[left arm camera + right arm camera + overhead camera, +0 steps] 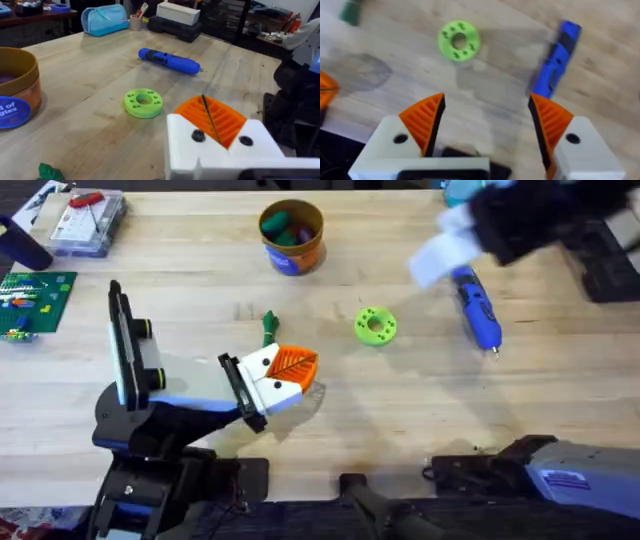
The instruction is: Pick up the gripper from the table and insert it into the empty holder that is missing its gripper. Then pick up a screw, insert it into the mounting hole, and use the screwdriver to tighten it. Finally, clean up the table by picking up the vegetable and placing it into the bucket.
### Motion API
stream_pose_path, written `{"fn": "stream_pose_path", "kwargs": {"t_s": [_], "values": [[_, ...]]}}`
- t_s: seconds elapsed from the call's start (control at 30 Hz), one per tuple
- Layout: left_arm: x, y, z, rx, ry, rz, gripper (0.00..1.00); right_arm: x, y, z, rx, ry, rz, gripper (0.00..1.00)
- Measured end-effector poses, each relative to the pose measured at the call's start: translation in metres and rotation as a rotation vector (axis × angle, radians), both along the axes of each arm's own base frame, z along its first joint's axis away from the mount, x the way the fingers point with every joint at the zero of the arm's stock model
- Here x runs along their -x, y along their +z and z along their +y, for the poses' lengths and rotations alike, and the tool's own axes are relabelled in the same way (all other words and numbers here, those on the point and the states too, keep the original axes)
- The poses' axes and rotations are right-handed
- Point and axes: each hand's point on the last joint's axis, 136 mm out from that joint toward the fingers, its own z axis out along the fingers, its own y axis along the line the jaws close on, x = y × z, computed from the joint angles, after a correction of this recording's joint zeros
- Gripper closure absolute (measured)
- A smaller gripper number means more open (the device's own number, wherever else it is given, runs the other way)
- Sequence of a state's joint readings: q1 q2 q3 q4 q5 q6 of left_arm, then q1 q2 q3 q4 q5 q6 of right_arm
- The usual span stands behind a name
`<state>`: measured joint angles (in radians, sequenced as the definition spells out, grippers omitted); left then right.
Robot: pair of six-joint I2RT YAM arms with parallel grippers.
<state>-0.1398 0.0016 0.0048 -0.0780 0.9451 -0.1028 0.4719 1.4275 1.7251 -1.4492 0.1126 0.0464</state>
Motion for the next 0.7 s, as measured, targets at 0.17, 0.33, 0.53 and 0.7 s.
{"fn": "stream_pose_path", "kwargs": {"t_s": [0.17,0.33,0.53,0.7], "values": [[0.000,0.000,0.000,0.000,0.000,0.000,0.996,0.005,0.001,-0.047,0.061,-0.145,0.031,0.006],[0.000,0.000,0.000,0.000,0.000,0.000,0.996,0.000,-0.001,-0.071,0.070,-0.249,0.036,0.006],[0.000,0.000,0.000,0.000,0.000,0.000,0.996,-0.008,0.001,-0.074,0.061,-0.272,0.008,0.006],[0.000,0.000,0.000,0.000,0.000,0.000,0.996,-0.012,0.003,-0.073,0.054,-0.272,-0.011,0.006]]}}
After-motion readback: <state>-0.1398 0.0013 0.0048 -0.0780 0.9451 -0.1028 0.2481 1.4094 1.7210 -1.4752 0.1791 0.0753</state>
